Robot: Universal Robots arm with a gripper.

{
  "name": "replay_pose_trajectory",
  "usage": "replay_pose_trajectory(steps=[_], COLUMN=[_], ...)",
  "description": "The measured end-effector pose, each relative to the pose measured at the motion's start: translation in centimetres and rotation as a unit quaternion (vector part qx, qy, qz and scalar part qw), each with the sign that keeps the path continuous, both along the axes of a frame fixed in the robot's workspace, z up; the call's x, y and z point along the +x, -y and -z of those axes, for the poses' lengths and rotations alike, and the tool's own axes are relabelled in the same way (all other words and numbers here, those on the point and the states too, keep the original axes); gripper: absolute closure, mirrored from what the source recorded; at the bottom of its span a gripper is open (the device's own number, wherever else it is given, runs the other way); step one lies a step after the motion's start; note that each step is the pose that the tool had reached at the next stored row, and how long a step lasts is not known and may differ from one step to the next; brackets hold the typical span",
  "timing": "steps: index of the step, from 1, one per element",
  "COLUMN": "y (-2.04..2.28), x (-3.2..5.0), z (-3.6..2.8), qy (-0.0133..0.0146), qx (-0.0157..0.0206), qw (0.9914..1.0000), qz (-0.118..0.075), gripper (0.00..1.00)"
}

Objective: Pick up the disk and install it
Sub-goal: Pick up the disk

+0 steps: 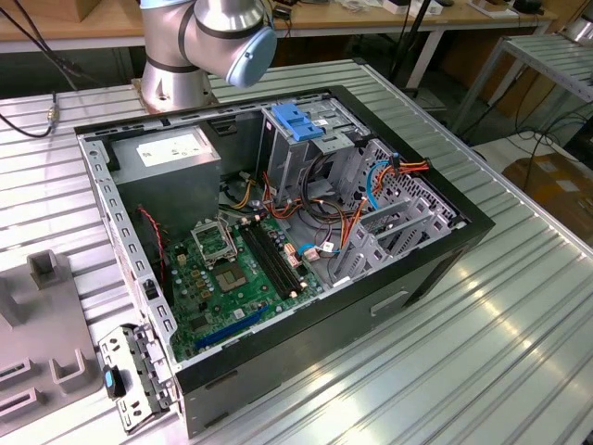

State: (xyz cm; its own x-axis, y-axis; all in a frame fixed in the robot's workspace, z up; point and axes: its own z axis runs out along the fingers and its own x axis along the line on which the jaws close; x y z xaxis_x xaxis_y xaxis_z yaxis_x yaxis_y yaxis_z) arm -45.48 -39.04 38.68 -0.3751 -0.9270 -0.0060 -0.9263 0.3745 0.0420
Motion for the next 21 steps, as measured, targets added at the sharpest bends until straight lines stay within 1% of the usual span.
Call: replay_pose_trajectory(steps=[2, 4, 7, 8, 10, 11, 12, 13, 14, 15, 17, 18, 19, 20, 21], y=[-0.13, -0.22, -0.24, -0.25, -0.25, -0.25, -0.28, -0.36, -0.51, -0.63, -1.14, -1.35, -1.61, -1.75, -1.83], x=[0.04, 0.06, 0.08, 0.09, 0.09, 0.1, 0.11, 0.12, 0.16, 0.18, 0.2, 0.2, 0.2, 0.2, 0.2], z=[0.09, 0.23, 0.38, 0.46, 0.62, 0.72, 0.88, 1.02, 1.12, 1.19, 1.48, 1.63, 1.84, 1.97, 2.07], qy=[0.0001, 0.0008, 0.0019, 0.0025, 0.0032, 0.0037, 0.0047, 0.0052, 0.0052, 0.0052, 0.0054, 0.0056, 0.0059, 0.0056, 0.0058], qx=[0.0, 0.0, 0.0, -0.0001, -0.0001, -0.0001, -0.0002, -0.0003, -0.0003, -0.0003, -0.0004, -0.0005, -0.0013, -0.0031, -0.0035], qw=[1.0, 0.99996, 0.99968, 0.99935, 0.9987, 0.99815, 0.9973, 0.99665, 0.99628, 0.99608, 0.99571, 0.99544, 0.99486, 0.9944, 0.99409], qz=[-0.003, -0.009, -0.025, -0.036, -0.051, -0.061, -0.073, -0.082, -0.086, -0.088, -0.092, -0.095, -0.101, -0.105, -0.108], gripper=[0.89, 0.89, 0.89, 0.89, 0.89, 0.89, 0.83, 0.77, 0.64, 0.64, 0.53, 0.53, 0.46, 0.46, 0.46])
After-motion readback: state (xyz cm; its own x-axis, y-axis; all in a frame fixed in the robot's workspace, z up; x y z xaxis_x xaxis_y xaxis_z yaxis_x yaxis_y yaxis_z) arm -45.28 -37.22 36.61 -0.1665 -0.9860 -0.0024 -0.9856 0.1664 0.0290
